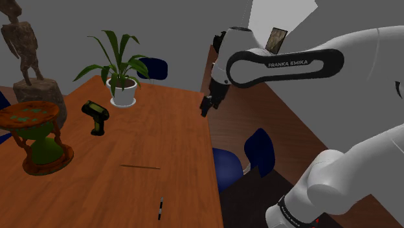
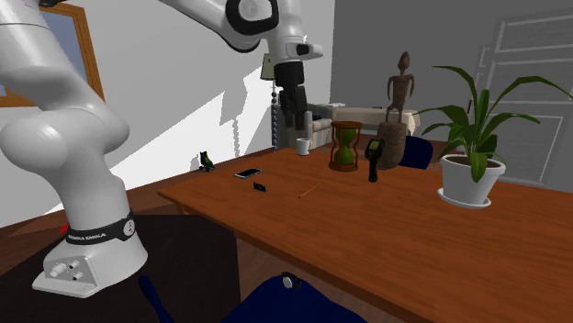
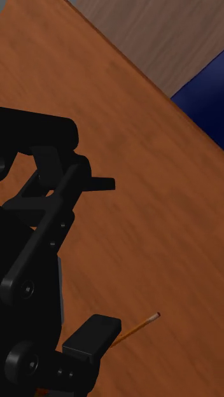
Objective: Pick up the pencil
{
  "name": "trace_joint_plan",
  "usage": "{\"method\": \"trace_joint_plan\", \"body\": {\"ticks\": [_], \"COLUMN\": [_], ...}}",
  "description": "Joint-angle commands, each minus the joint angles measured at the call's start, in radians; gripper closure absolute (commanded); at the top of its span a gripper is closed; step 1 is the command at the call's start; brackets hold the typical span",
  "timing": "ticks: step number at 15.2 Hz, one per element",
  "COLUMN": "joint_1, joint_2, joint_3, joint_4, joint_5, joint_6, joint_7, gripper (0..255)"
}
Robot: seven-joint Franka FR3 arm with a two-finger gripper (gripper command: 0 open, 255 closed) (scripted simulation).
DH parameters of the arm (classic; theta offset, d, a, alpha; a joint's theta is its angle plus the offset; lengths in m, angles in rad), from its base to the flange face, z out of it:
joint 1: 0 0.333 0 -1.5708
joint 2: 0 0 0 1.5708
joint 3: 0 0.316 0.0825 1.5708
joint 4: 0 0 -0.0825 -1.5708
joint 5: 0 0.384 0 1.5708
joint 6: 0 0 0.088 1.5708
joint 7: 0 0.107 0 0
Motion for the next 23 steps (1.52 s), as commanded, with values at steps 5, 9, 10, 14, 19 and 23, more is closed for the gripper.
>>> {"method": "trace_joint_plan", "body": {"ticks": [5,9,10,14,19,23], "joint_1": [0.039,0.064,0.072,0.108,0.170,0.230], "joint_2": [0.181,0.311,0.344,0.475,0.640,0.770], "joint_3": [0.071,0.110,0.118,0.143,0.153,0.148], "joint_4": [0.059,0.115,0.131,0.198,0.296,0.382], "joint_5": [-0.070,-0.142,-0.163,-0.253,-0.371,-0.459], "joint_6": [0.107,0.164,0.176,0.215,0.245,0.257], "joint_7": [0.001,0.014,0.018,0.040,0.065,0.075], "gripper": [0,0,0,0,0,0]}}
